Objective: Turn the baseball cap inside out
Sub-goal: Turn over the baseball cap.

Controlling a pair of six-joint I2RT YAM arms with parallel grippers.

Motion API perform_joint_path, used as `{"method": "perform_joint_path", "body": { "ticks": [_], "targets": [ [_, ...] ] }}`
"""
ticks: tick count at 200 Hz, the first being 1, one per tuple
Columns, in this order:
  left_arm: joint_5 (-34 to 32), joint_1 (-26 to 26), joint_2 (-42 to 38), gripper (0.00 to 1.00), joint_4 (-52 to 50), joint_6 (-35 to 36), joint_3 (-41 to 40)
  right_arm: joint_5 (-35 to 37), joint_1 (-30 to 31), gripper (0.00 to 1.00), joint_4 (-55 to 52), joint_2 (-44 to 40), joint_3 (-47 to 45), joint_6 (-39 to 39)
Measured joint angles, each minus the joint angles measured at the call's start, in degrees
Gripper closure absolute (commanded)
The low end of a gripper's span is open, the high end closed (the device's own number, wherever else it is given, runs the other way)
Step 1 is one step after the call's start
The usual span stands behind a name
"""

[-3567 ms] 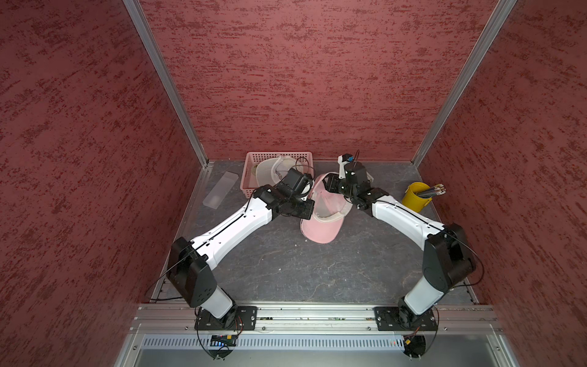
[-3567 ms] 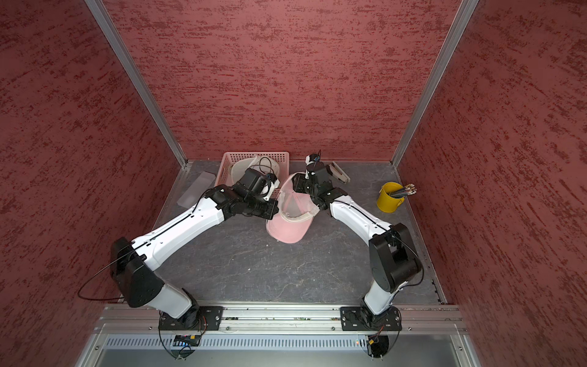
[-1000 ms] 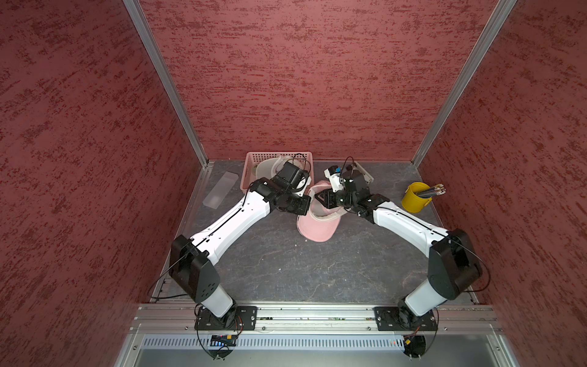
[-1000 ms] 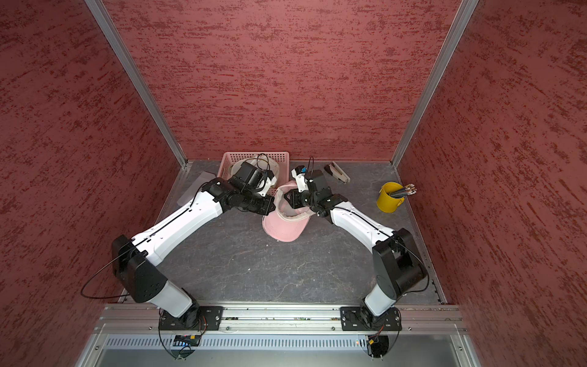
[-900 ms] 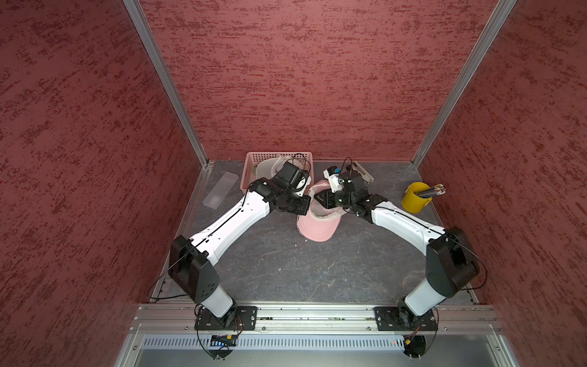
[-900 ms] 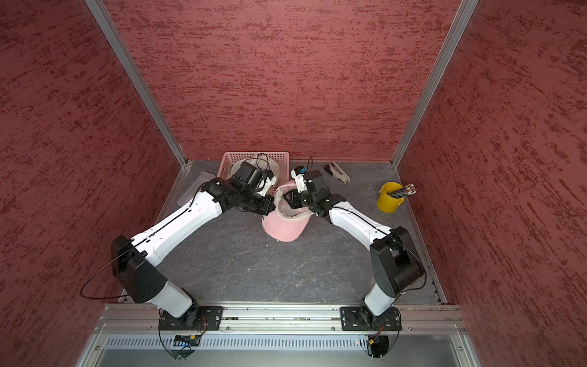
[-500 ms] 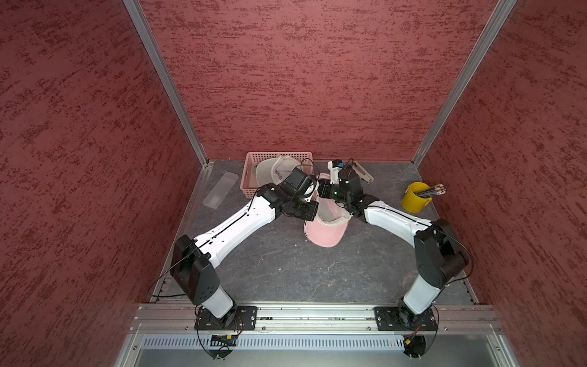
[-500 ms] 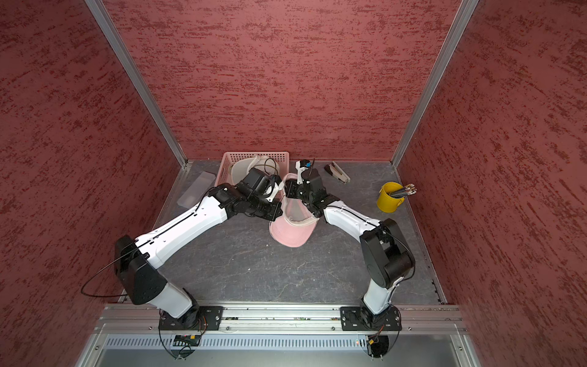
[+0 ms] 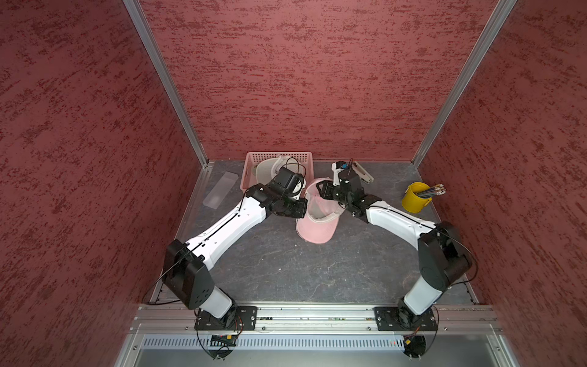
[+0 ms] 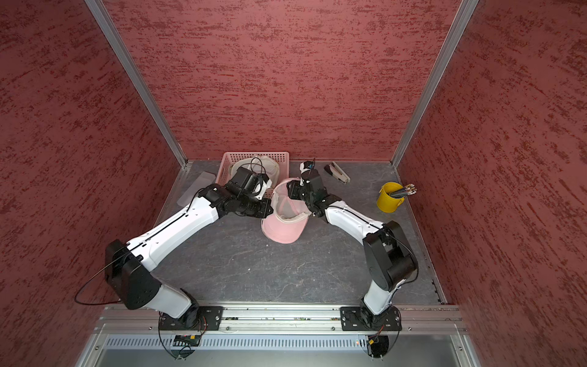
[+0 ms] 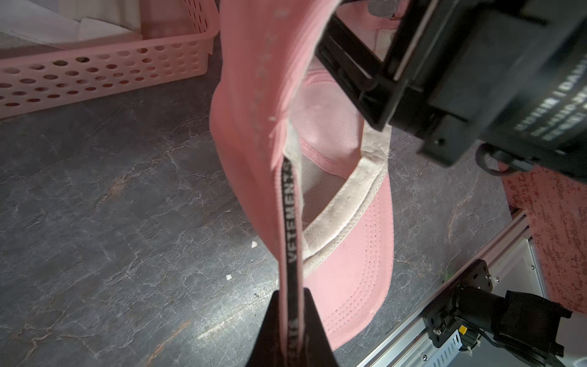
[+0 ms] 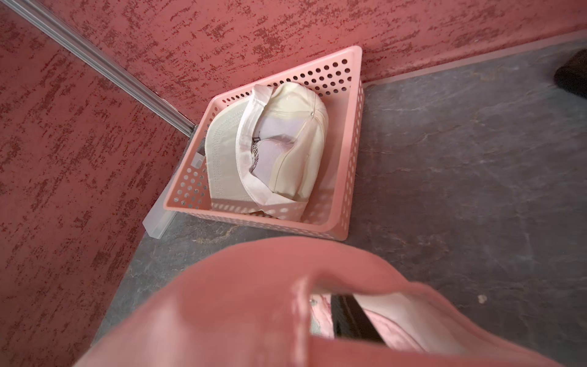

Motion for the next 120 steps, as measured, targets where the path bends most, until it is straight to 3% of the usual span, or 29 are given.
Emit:
{"method": "perform_joint_path", "body": {
  "ticks": [52,120],
  "targets": [
    [0.09,-0.15,0.0,1.0,0.31,-0.04,0.04,-0.48,0.0,0.51,-7.74,-1.81,0.0,-4.79],
    [0.0,-1.2,0.0,1.0,0.35,-0.09,0.04,-4.11,2.49,0.51,-6.95,0.92,1.29,-3.85]
  ]
}}
